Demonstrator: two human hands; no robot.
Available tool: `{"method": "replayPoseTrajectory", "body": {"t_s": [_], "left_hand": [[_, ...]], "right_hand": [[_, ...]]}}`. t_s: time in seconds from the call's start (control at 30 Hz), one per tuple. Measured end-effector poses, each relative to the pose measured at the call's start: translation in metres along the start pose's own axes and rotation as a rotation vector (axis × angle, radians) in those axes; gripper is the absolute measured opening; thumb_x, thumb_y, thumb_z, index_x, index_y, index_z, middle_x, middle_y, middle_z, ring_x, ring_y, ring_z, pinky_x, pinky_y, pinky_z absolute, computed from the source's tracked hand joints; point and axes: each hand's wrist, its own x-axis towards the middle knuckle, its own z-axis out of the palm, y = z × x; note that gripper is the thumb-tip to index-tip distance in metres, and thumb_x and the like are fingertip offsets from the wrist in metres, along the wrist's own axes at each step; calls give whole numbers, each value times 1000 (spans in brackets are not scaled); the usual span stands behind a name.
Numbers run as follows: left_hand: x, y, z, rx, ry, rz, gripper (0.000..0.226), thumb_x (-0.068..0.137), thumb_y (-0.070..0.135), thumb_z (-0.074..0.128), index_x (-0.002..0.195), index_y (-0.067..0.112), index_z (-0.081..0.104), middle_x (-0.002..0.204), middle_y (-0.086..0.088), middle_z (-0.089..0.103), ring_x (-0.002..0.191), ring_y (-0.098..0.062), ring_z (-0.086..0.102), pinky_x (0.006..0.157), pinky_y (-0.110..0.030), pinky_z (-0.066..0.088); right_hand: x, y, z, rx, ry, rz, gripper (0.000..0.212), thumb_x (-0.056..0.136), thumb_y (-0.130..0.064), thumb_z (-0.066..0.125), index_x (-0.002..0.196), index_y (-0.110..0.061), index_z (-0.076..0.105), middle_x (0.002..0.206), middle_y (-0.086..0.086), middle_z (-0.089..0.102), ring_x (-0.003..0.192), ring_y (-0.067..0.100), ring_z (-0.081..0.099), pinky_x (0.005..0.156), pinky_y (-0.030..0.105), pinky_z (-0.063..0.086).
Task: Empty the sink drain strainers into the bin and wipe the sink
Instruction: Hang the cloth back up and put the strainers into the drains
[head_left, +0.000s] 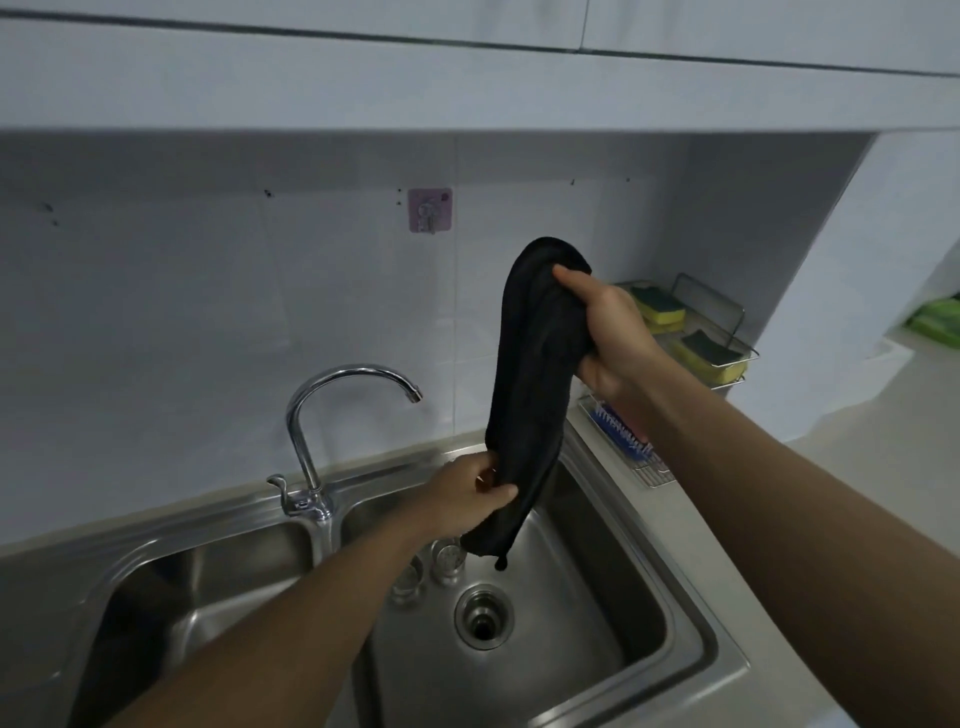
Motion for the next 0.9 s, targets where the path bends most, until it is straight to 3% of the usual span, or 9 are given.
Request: {"method": "replayPoseTrajectory", "body": {"t_s": [0.1,0.2,0.27,0.33,0.43,0.53,0.63,0.73,0.9], "left_hand": [[3,4,6,-52,113,60,23,99,26,56,121,22,64,110,2,70,97,-16,67,86,-31,53],[5,11,2,-143,242,64,12,98,19,55,95,26,64,91,3,68,86,-20,64,72,-28,49],[9,13,-5,-186,290,41,12,98,17,54,96,16,66,92,-5,69,90,-28,66,80,-39,54],[11,18,-11,-233,278,41,15,97,17,54,97,9,67,91,-8,69,89,-28,65,82,-41,53],[14,30,-12,-272,242,65,17,96,20,55,87,12,66,76,-1,62,74,-15,57,71,-33,45],[18,43,-13,-319,207,75,17,96,26,55,91,16,68,85,-5,69,79,-15,62,75,-35,49],[22,53,-20,-414,196,40,18,98,28,56,102,16,70,102,-12,73,97,-24,69,93,-43,54],[23,54,-26,-426,169,56,17,97,26,60,107,18,71,107,-7,74,104,-23,70,98,-43,55],[12,32,-30,-267,39,75,40,79,38,76,113,29,58,116,2,67,103,-16,68,88,-34,58]], "right_hand": [[3,5,-7,-129,95,-85,30,90,-31,69,108,-8,70,99,7,77,92,21,74,82,37,60],[5,13,-24,-574,233,-156,32,83,-36,70,86,-4,69,78,6,72,76,21,70,65,32,54],[5,22,-40,-919,239,-113,23,82,-34,69,76,-13,67,72,2,66,73,20,64,61,28,48],[2,34,-55,-1263,151,-15,16,84,-28,67,93,-15,72,89,5,70,86,24,66,72,33,53],[-9,55,-67,-1516,-59,34,43,88,-24,63,131,-17,62,126,7,65,114,25,61,95,35,51],[-20,75,-70,-1355,-185,-146,42,93,-29,59,134,-23,61,126,-1,66,114,16,62,89,23,47],[-29,89,-72,-945,-253,-98,30,97,-33,58,124,-25,68,113,-10,72,105,5,66,87,23,52],[-28,96,-71,-746,-114,-86,13,97,-27,62,102,-22,73,93,-5,75,90,11,71,77,28,53],[-18,94,-52,-533,29,-85,17,99,-20,58,89,-17,71,84,1,72,81,15,67,70,27,53]]}}
